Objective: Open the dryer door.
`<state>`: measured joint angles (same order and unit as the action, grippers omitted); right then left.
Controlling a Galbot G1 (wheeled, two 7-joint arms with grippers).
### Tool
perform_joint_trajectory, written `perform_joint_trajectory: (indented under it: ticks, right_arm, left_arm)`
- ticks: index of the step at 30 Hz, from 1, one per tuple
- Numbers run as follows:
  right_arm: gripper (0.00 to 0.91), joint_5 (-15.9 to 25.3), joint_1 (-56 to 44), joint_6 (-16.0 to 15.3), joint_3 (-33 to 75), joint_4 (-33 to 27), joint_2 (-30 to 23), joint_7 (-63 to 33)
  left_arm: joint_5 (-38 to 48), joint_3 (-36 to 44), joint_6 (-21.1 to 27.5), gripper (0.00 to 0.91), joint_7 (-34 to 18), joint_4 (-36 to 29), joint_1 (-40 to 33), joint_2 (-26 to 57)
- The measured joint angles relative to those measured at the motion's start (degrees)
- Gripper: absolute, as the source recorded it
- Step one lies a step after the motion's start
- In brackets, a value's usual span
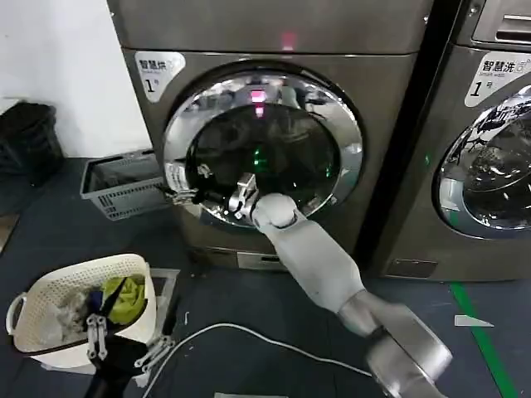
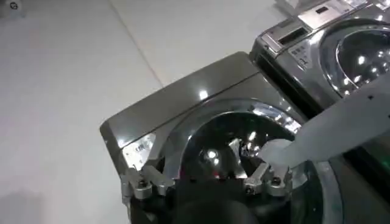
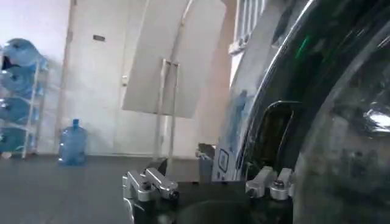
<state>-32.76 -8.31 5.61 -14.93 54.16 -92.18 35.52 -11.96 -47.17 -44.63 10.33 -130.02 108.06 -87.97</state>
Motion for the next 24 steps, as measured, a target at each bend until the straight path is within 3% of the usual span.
perform_joint_trajectory:
  ticks: [8, 24]
  right_arm:
    - [0.907, -5.3, -3.1, 0.8, -3.5, 7.9, 5.4, 6.1]
    - [0.907, -17.2, -8.3, 0.7, -5.5, 27.1, 20.5, 23.0]
  left_arm:
    - [3.9, -3.0, 3.7, 0.907, 0.1, 1.1, -2.1, 1.5]
    - [9.4, -21.6, 13.9, 0.907, 1.1, 6.6, -9.7, 8.2]
